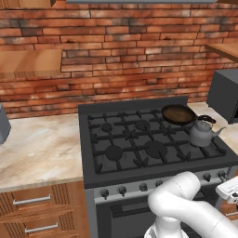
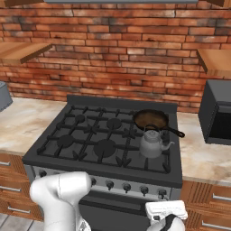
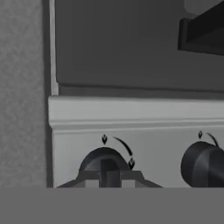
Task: Pick the kettle from the counter and place it on a stove burner. Then turn the burner on.
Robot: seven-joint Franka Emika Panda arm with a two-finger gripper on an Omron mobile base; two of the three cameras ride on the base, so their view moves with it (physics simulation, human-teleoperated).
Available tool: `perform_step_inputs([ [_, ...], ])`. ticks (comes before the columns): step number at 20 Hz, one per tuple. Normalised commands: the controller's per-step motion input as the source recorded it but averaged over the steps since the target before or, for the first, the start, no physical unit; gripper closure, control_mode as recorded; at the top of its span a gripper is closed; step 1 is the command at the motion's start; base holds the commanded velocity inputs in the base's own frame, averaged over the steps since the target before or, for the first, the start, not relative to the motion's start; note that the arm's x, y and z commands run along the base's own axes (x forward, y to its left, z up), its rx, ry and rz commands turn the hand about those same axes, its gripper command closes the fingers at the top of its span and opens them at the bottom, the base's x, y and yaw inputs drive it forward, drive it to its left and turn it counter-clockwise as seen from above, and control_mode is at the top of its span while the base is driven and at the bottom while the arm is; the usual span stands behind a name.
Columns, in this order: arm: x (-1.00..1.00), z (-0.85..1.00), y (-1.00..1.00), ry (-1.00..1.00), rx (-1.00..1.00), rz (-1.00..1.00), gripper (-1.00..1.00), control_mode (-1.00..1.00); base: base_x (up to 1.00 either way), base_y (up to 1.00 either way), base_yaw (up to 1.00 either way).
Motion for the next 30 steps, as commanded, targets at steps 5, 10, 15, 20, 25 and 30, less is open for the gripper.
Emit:
perform_step_inputs([
  [5,0.0,-0.28,0.0,0.0,-0.15,0.36,1.0,-1.0,0.0,0.0,0.0],
  [10,0.0,-0.37,0.0,-0.02,-0.19,0.37,1.0,-1.0,0.0,0.0,0.0],
  [15,0.0,-0.41,0.0,-0.02,-0.22,0.36,1.0,-1.0,0.0,0.0,0.0],
  [20,0.0,-0.4,0.0,-0.02,-0.23,0.35,1.0,-1.0,0.0,0.0,0.0],
  [25,0.0,-0.37,0.02,-0.11,-0.27,0.39,1.0,-1.0,0.0,0.0,0.0],
  [30,-0.01,-0.34,0.09,-0.23,-0.33,0.51,1.0,-1.0,0.0,0.0,0.0],
])
